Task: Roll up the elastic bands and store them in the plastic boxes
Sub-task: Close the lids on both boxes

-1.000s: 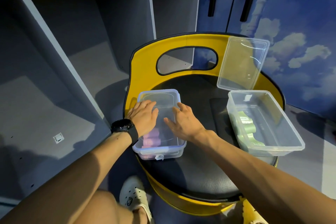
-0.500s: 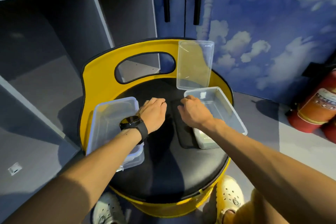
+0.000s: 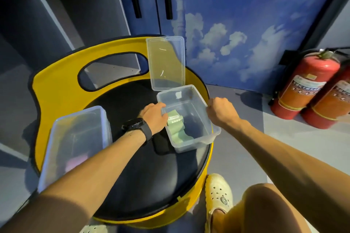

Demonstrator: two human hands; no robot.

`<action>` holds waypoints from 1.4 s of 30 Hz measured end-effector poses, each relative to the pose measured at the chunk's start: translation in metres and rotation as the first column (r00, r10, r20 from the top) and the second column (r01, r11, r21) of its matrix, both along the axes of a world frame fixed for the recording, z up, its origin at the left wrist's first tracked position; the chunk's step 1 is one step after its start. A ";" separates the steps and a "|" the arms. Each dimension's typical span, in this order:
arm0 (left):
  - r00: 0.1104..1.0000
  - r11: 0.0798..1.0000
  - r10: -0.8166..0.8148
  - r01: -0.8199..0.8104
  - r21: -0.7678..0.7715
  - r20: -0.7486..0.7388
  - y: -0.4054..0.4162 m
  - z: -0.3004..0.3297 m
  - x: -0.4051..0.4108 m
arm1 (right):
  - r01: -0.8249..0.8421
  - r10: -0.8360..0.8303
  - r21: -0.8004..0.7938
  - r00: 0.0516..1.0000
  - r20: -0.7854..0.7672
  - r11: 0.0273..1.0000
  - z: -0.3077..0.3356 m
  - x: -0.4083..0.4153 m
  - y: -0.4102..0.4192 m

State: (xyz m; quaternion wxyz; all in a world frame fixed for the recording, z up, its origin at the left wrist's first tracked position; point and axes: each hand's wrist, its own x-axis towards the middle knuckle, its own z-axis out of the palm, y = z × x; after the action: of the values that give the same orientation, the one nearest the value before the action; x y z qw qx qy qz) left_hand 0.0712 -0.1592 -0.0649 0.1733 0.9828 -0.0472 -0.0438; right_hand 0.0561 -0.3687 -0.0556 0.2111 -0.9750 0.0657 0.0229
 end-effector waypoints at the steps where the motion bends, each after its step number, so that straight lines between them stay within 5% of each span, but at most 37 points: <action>1: 1.000 1.000 0.002 -0.002 0.007 -0.003 0.000 -0.001 0.001 | 0.009 -0.009 0.033 1.000 -0.008 0.999 -0.003 0.000 0.000; 15: 1.000 0.999 0.027 -0.027 0.022 -0.002 0.028 -0.001 0.001 | 0.019 -0.019 0.085 1.000 -0.004 0.996 -0.004 0.006 0.026; 32: 0.994 0.932 0.089 -0.106 0.347 0.063 0.114 0.002 -0.017 | -0.135 0.138 0.107 0.990 -0.020 0.985 -0.001 -0.001 0.107; 42: 0.994 0.950 0.098 -0.105 0.295 0.038 0.118 0.006 -0.019 | -0.138 0.146 0.164 0.989 -0.035 0.977 0.000 0.001 0.106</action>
State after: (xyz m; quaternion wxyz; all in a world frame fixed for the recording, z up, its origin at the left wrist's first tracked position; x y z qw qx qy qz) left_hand 0.0519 -0.0412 -0.0591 0.0255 0.9992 0.0083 -0.0300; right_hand 0.0570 -0.2624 -0.0555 0.2857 -0.9561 -0.0012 0.0657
